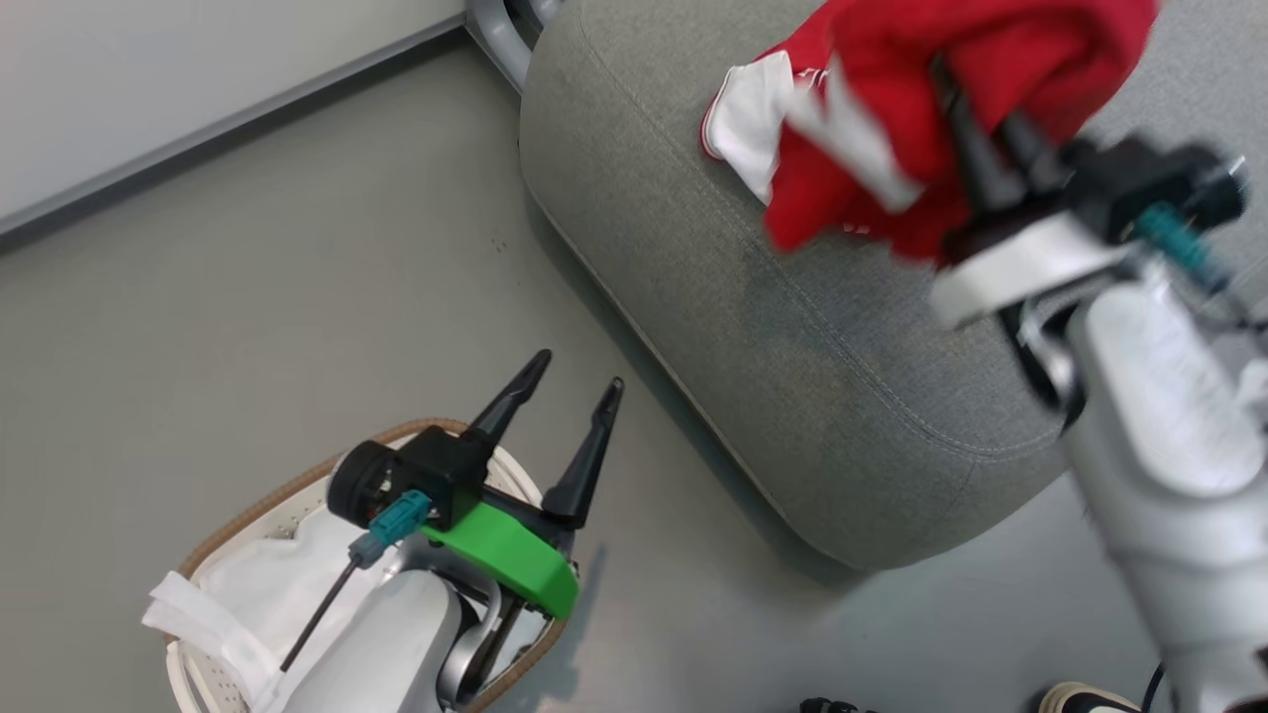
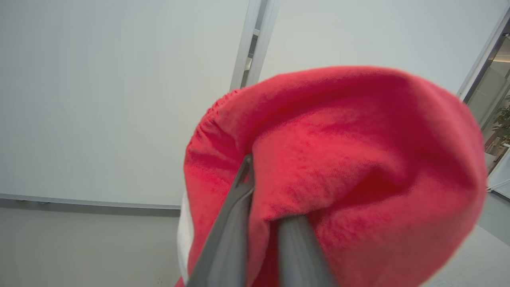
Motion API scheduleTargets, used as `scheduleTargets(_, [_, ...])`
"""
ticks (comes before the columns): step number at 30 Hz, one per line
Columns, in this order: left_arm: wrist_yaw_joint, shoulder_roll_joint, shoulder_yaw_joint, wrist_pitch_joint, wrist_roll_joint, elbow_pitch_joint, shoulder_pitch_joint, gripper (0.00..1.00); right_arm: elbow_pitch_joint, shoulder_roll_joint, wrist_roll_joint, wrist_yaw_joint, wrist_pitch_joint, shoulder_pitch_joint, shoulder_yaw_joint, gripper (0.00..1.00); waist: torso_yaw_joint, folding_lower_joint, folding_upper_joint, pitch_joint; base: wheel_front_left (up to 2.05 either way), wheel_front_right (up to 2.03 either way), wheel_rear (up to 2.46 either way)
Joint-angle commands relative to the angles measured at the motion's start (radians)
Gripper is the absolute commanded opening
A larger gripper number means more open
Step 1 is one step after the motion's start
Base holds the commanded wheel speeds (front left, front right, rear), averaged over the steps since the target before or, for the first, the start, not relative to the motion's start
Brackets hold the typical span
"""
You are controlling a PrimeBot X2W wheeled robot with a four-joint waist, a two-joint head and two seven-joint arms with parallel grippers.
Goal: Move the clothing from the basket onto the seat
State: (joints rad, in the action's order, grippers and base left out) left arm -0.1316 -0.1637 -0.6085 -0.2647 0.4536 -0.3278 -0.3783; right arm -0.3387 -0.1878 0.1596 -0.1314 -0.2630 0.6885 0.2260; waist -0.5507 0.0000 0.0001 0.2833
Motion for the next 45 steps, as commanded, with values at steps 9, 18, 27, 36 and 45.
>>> scheduleTargets(9, [0.002,-0.051,0.004,0.001,-0.011,0.004,-0.032,1.0,-0.176,-0.177,-0.041,0.001,0.011,0.337,-0.133,0.0,0.083,0.0,-0.0001,0.129,0.0,0.0,0.0])
scheduleTargets(18, [0.002,-0.095,-0.033,0.001,0.002,-0.005,-0.095,1.0,-0.392,-0.192,-0.117,0.001,0.017,0.412,-0.328,0.0,0.172,0.0,-0.0001,0.238,0.0,0.0,0.0])
scheduleTargets(27, [0.002,-0.126,-0.011,0.001,0.005,-0.014,-0.127,1.0,-0.516,-0.11,-0.2,0.001,-0.001,0.337,-0.483,0.0,0.222,0.0,-0.0001,0.292,0.0,0.0,0.0])
scheduleTargets(36, [0.002,-0.109,0.029,0.001,-0.009,-0.031,-0.125,1.0,-0.466,-0.033,-0.256,0.001,-0.003,0.229,-0.533,1.0,0.235,0.0,-0.0001,0.267,0.0,0.0,0.0])
scheduleTargets(45, [0.002,-0.075,0.121,0.001,-0.031,-0.061,-0.059,1.0,-0.321,0.031,-0.215,0.001,-0.003,0.039,-0.499,1.0,0.261,0.0,-0.0001,0.17,0.0,0.0,0.0])
